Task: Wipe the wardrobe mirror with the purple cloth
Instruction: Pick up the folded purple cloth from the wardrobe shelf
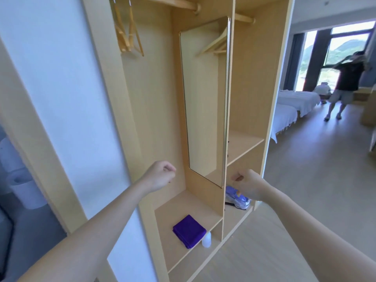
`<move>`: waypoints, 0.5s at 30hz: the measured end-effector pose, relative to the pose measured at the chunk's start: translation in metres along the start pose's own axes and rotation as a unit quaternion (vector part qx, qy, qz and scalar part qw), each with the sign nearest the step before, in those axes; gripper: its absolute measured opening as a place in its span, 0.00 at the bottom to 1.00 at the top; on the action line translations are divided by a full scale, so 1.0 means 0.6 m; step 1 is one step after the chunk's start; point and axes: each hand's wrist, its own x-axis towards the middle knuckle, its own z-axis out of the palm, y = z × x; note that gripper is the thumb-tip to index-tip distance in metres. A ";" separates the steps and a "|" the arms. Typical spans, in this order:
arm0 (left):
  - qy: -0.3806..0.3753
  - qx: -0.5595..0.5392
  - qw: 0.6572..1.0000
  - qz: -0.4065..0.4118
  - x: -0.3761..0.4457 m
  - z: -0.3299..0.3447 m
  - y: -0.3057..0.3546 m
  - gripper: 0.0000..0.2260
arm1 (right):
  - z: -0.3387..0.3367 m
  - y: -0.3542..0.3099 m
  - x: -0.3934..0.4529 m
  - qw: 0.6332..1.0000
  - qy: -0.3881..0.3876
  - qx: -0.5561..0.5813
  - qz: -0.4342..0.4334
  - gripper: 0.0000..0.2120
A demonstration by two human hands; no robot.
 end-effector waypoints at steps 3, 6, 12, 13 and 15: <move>-0.018 -0.006 1.000 -0.019 0.077 0.045 -0.007 0.07 | -0.008 0.042 0.081 1.000 -0.005 -0.006 0.016 0.08; -0.025 -0.013 0.998 -0.050 0.137 0.103 -0.012 0.07 | -0.017 0.076 0.159 1.000 -0.005 0.015 0.024 0.10; 0.002 -0.035 0.995 -0.098 0.250 0.172 -0.017 0.06 | -0.035 0.103 0.327 0.998 -0.067 -0.005 0.003 0.10; 0.018 -0.045 0.994 -0.103 0.267 0.171 -0.019 0.06 | -0.034 0.101 0.358 0.998 -0.061 0.010 -0.002 0.10; 0.033 -0.052 0.991 -0.122 0.294 0.175 -0.032 0.06 | -0.021 0.097 0.407 0.996 -0.071 0.043 -0.014 0.08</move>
